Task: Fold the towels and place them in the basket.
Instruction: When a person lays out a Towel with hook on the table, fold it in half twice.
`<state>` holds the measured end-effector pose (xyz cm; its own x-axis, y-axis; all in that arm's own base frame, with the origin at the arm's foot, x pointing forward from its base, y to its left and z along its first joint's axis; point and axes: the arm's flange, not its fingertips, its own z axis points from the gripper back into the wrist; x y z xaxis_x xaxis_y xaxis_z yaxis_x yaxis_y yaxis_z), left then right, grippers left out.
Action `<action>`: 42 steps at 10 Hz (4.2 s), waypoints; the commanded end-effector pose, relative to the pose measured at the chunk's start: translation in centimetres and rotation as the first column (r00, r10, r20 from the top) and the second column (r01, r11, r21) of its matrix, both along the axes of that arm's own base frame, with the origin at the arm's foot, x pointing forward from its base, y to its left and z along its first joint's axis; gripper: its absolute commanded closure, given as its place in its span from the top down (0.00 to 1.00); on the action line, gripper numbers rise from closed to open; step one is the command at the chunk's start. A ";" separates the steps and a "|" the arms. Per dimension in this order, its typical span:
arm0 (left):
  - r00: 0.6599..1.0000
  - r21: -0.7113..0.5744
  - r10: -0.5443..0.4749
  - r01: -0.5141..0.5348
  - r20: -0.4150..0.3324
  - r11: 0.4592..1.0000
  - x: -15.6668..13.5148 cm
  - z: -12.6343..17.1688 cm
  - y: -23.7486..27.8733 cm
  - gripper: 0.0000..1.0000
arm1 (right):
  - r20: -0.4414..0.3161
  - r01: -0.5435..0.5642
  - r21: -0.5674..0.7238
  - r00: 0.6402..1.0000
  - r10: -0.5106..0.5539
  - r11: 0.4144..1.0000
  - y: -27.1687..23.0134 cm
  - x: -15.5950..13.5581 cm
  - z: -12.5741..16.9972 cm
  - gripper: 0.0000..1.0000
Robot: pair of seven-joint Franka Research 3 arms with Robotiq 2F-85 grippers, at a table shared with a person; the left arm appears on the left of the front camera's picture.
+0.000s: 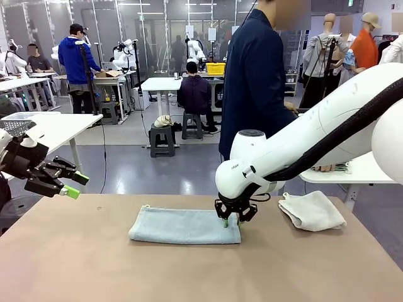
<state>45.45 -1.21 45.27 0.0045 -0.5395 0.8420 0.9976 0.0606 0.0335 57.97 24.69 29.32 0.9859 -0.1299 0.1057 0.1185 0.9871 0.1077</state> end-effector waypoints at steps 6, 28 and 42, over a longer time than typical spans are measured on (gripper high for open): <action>1.000 0.000 -0.010 0.010 0.004 1.000 0.0 0.2 0.1 0.70 | -0.020 0.033 -0.034 0.999 -0.034 0.999 0.8 0.2 -0.9 0.00; 1.000 0.000 -0.010 0.010 0.004 1.000 0.0 0.2 0.1 0.70 | 0.001 -0.106 -0.031 0.994 0.106 0.994 17.2 -0.6 11.9 0.00; 1.000 0.000 -0.010 0.010 0.004 1.000 0.0 0.2 0.1 0.70 | 0.033 0.019 0.116 0.999 -0.023 0.993 23.4 0.8 4.8 0.52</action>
<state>45.45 -1.23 45.27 0.0042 -0.5401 0.8416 0.9976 0.0603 0.0337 59.11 47.74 34.21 0.9863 -0.1249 0.1078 0.0982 0.9695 0.2246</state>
